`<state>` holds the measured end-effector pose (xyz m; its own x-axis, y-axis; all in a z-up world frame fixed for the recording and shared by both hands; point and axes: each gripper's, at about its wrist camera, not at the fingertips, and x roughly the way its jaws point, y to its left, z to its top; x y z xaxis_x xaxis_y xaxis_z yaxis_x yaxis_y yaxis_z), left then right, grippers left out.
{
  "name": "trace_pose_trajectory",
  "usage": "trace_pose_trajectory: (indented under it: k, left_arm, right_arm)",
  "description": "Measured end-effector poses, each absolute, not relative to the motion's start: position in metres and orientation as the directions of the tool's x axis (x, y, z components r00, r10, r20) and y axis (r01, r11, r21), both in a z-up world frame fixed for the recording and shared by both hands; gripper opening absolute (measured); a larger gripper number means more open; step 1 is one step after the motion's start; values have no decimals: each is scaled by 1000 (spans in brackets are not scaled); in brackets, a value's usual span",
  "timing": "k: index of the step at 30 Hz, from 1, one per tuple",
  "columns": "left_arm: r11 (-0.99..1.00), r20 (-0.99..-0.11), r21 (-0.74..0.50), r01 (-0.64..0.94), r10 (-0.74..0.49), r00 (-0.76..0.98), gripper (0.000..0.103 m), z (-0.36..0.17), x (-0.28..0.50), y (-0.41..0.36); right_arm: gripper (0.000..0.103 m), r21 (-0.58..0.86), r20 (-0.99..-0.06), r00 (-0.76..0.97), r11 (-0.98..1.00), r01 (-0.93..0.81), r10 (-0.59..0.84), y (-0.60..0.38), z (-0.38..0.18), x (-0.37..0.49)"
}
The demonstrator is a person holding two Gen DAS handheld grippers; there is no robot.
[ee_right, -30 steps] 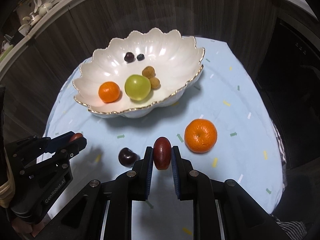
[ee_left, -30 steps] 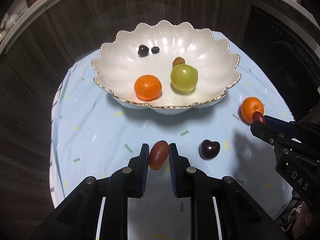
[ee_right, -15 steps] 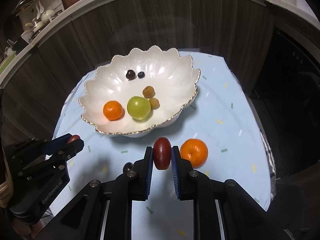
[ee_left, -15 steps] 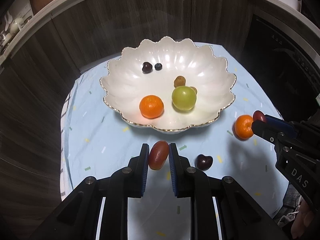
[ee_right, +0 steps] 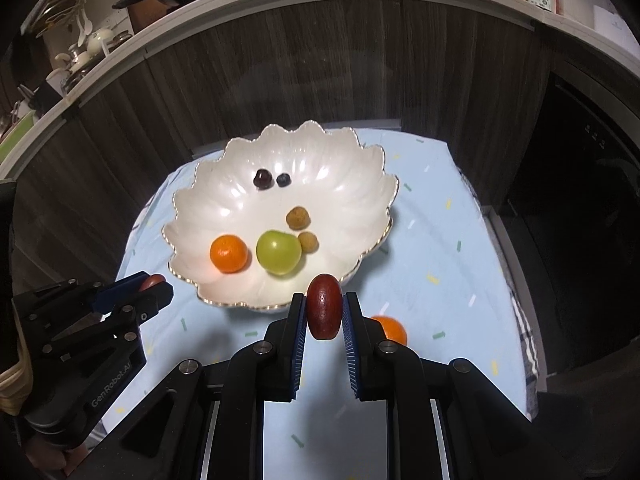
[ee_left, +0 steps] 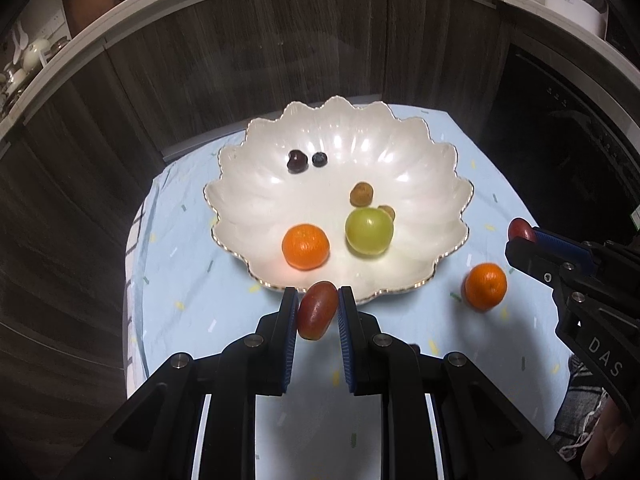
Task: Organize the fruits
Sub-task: 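Lift and carry the grape in the left tool while the right tool carries its grape over the bowl, then open the left gripper dropping the grape while the right gripper drops its grape into the bowl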
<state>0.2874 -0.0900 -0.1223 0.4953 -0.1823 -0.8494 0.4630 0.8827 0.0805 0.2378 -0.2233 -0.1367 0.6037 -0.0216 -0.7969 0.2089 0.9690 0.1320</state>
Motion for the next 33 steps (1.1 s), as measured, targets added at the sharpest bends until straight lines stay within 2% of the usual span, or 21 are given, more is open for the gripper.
trace_pose_trajectory:
  k: [21,33]
  left_arm:
    - [894,-839,66,443,-190,510,21,-115,328,-104]
    - [885,-870,41,463,-196,452,21,-142,341,-117]
  right_arm:
    - [19,117,-782,623,972,206,-38,-244,-128,280]
    - [19,118,-806,591,970,213,-31,-255,-145,301]
